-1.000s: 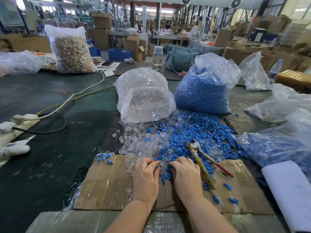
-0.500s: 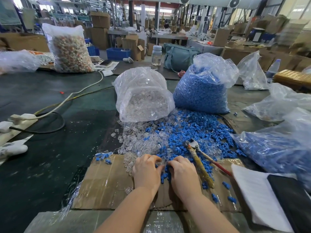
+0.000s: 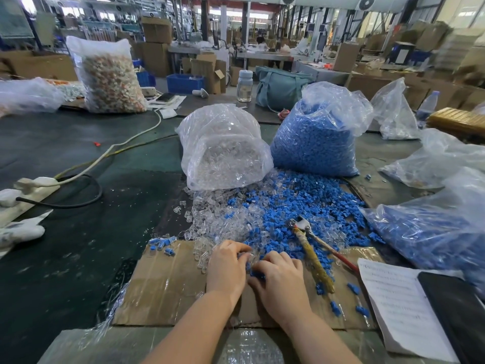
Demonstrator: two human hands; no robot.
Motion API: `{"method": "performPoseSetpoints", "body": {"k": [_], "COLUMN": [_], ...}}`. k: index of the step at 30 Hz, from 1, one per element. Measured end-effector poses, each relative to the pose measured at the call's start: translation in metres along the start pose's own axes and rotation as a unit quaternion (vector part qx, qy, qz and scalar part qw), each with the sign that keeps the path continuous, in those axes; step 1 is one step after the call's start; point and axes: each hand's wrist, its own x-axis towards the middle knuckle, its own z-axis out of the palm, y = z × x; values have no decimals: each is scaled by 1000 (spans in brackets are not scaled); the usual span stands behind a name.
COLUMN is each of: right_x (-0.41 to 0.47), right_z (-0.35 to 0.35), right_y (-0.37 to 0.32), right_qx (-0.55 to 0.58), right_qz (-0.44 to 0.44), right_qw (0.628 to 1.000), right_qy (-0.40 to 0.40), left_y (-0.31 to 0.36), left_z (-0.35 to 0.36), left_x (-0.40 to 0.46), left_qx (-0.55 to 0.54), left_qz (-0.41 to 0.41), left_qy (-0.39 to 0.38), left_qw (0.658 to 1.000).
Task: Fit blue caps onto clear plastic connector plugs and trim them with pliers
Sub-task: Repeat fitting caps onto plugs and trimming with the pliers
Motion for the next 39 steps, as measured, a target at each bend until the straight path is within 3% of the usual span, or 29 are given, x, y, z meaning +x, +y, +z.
{"method": "performPoseSetpoints", "body": {"k": [18,28,39], "right_x": [3,2,3], "right_z": [-4,-10,-18], "right_y": [8,8,2], "right_qx": [64,136,180], "right_qz": [61,95,117], "right_qw": [996,985,976], "right_qy": [19,39,46], "left_y": [7,10,10], "left_z": [-3,-6,-9], "left_x": [2,-4,-4], "left_qx": [66,-6,-11], "left_qz": [-1,-13,10], "left_qy": [-46,-38,-65], "left_qw": [997,999,998]}}
